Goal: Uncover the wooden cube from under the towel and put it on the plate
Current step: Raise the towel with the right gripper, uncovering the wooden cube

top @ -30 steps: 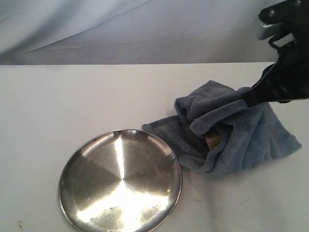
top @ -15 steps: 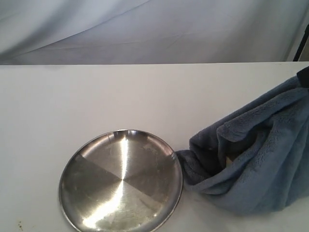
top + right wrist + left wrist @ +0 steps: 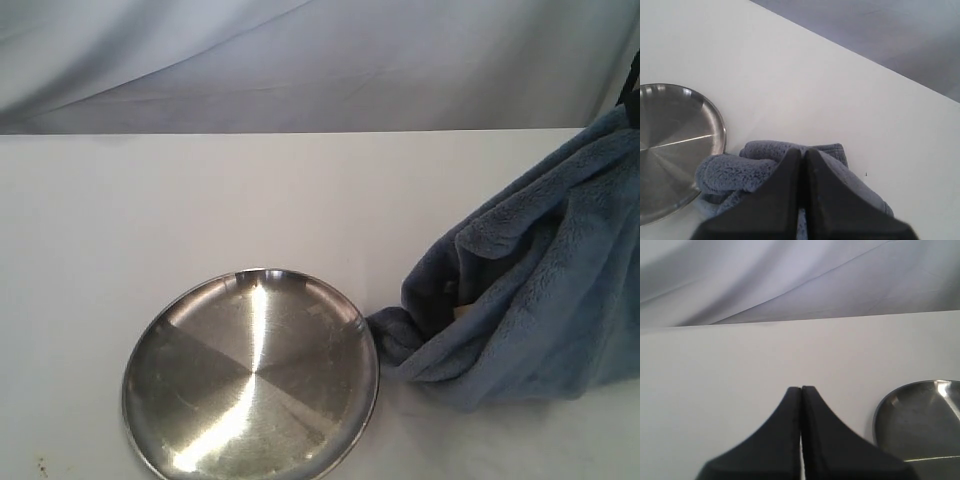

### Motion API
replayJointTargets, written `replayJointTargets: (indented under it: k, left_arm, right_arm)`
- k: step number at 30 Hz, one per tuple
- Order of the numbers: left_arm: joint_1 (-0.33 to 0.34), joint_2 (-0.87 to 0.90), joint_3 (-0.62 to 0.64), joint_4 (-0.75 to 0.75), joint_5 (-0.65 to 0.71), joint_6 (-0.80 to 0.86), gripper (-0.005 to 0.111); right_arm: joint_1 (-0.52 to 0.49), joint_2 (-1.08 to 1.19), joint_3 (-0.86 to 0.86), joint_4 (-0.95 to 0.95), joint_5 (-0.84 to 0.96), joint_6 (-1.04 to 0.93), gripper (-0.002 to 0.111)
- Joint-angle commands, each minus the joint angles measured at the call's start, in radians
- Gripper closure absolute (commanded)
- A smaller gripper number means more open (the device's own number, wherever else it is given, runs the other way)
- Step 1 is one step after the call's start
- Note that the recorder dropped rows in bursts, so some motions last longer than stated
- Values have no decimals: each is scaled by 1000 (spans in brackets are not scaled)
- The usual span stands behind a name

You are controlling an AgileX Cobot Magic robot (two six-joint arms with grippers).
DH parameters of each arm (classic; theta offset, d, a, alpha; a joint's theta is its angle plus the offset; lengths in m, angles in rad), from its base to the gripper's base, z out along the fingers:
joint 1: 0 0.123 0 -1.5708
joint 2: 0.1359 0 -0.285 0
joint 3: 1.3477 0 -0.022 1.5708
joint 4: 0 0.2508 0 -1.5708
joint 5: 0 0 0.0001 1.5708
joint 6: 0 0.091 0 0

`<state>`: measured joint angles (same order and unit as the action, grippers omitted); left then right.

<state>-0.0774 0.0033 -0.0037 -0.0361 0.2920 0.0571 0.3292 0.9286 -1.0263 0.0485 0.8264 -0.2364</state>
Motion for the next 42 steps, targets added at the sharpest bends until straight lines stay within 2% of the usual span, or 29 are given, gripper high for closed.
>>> replayJointTargets:
  k: [1, 7, 29, 42]
  left_arm:
    - [-3, -3, 4, -6, -8, 3, 107]
    - [-3, -3, 4, -6, -8, 3, 107]
    - [-3, -3, 4, -6, -8, 3, 107]
    - [-3, -3, 4, -6, -8, 3, 107]
  right_arm:
    - [1, -25, 1, -6, -84, -4, 108]
    - [1, -90, 1, 15, -189, -4, 108]
    - [1, -133, 1, 47, -278, -6, 108]
    - [-1, -133, 1, 3, -478, -7, 108]
